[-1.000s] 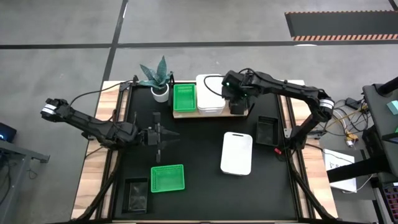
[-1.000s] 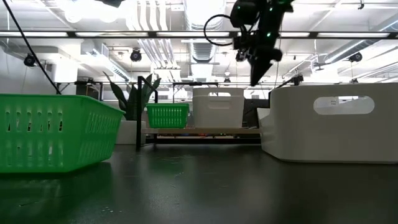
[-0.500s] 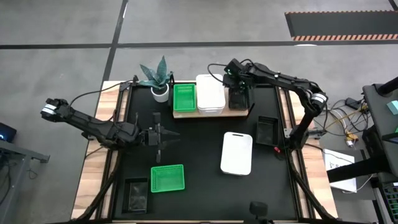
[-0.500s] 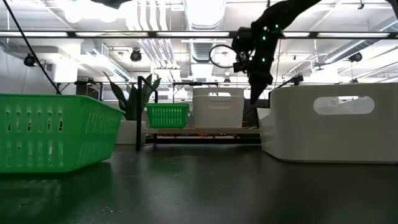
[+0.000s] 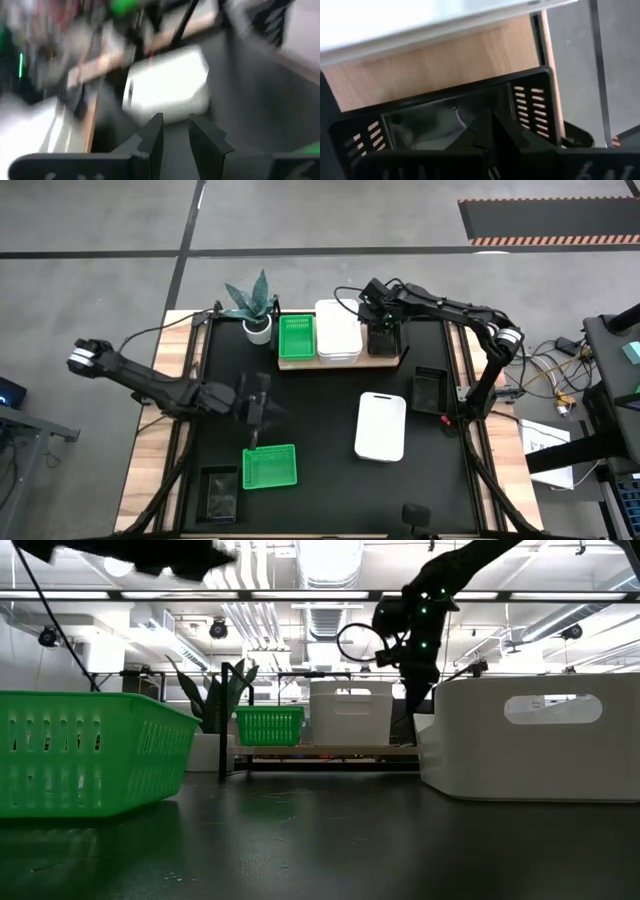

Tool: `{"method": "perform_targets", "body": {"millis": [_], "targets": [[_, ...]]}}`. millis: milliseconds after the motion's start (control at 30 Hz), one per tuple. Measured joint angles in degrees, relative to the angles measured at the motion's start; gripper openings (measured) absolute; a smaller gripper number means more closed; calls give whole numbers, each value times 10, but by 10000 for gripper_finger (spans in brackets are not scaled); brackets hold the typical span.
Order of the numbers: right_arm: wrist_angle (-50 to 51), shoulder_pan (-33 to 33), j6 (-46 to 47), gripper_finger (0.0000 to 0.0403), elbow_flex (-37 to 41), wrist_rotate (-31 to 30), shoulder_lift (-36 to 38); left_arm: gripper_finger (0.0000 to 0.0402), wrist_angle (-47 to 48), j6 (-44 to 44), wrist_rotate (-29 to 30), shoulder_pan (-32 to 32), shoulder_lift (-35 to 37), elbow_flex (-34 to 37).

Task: Stack baskets on shelf by color
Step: Put the bottom right black bin on the shelf

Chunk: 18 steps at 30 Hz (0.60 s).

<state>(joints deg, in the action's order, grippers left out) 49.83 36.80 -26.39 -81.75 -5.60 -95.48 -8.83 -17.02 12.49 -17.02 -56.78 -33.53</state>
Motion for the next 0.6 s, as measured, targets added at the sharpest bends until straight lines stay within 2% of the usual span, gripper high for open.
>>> {"method": "perform_targets", "body": {"millis": [67,167,400,600], "targets": [[0,0,0,9,4,0,0,74,-108,-64,-64,7,-23,19],[2,0,14,9,6,-4,0,74,-181,-115,-121,17,-58,24],[39,0,32,9,6,-4,0,74,-325,-118,-122,47,-144,25],[50,0,46,9,7,-4,1,74,-372,-118,-122,49,-174,23]]}}
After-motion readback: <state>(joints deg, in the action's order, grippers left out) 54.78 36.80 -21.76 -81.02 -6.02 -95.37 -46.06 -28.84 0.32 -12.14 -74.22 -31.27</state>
